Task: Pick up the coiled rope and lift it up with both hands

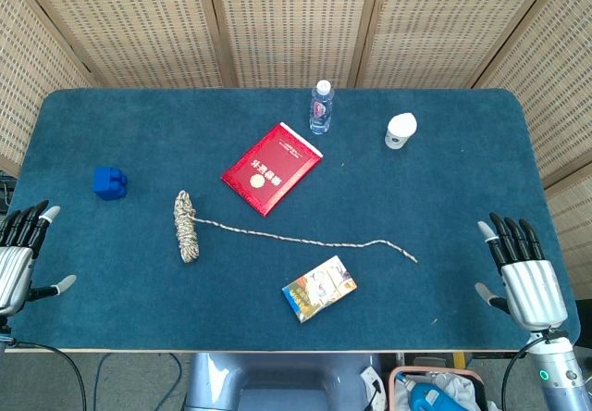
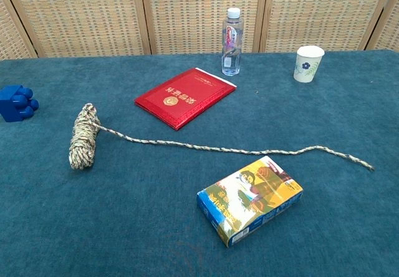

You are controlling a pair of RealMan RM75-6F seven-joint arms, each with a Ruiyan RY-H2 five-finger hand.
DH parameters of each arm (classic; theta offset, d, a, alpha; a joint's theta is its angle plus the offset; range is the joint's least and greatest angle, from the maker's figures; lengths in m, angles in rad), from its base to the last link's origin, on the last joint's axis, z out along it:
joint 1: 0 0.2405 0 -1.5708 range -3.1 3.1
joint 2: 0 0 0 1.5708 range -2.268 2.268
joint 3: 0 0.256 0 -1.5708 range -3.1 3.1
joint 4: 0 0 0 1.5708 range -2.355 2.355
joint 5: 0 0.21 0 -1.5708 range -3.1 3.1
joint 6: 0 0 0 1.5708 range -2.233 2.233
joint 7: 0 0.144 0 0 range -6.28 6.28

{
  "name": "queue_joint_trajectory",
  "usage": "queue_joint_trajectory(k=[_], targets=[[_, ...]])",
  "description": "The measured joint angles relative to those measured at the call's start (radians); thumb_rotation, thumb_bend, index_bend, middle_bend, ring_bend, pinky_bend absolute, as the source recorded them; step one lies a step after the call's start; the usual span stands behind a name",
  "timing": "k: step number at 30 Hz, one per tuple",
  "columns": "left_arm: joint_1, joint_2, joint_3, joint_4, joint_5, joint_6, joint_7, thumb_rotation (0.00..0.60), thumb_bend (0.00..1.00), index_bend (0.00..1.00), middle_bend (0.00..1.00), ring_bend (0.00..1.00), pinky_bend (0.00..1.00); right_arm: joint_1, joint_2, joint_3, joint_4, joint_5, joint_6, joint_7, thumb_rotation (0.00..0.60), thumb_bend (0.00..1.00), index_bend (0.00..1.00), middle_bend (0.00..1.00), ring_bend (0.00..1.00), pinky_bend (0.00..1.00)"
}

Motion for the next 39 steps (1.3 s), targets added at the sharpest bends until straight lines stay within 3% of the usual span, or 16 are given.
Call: queue_joint_trajectory(k=[6, 9, 15, 19, 28, 39], targets=[[-0.001, -0.008, -0.001, 0.009, 0.005, -0.002, 0.001, 0.6, 0.0, 0.0, 0.0, 0.0, 0.0, 0.008, -0.007, 0.01, 0.01, 0.002, -0.039, 0.032, 0.6, 0.0, 0.0, 0.0, 0.0, 0.0], [-0.009, -0.012, -0.007, 0.012, -0.003, -0.014, 0.005, 0.6, 0.0, 0.0, 0.0, 0.0, 0.0, 0.038, -0.006, 0.02, 0.008, 0.002, -0.09, 0.068, 0.6, 0.0, 0.05, 0.0, 0.0, 0.0], [-0.021, -0.023, -0.019, 0.022, -0.034, -0.04, 0.019, 0.6, 0.0, 0.0, 0.0, 0.0, 0.0, 0.167, -0.014, 0.063, 0.025, 0.023, -0.302, 0.118, 0.6, 0.05, 0.28, 0.0, 0.0, 0.0], [-0.024, -0.024, -0.025, 0.023, -0.049, -0.05, 0.021, 0.6, 0.0, 0.0, 0.0, 0.0, 0.0, 0.273, -0.057, 0.094, 0.068, 0.068, -0.483, 0.138, 0.6, 0.16, 0.33, 0.0, 0.0, 0.0], [-0.036, -0.017, -0.031, 0.021, -0.064, -0.079, 0.003, 0.6, 0.0, 0.0, 0.0, 0.0, 0.0, 0.412, -0.233, 0.124, 0.227, 0.169, -0.68, 0.073, 0.6, 0.27, 0.37, 0.0, 0.0, 0.0], [-0.051, -0.014, -0.034, 0.026, -0.083, -0.118, -0.019, 0.6, 0.0, 0.0, 0.0, 0.0, 0.0, 0.492, -0.348, 0.133, 0.347, 0.241, -0.787, 0.008, 0.6, 0.29, 0.4, 0.0, 0.0, 0.0]])
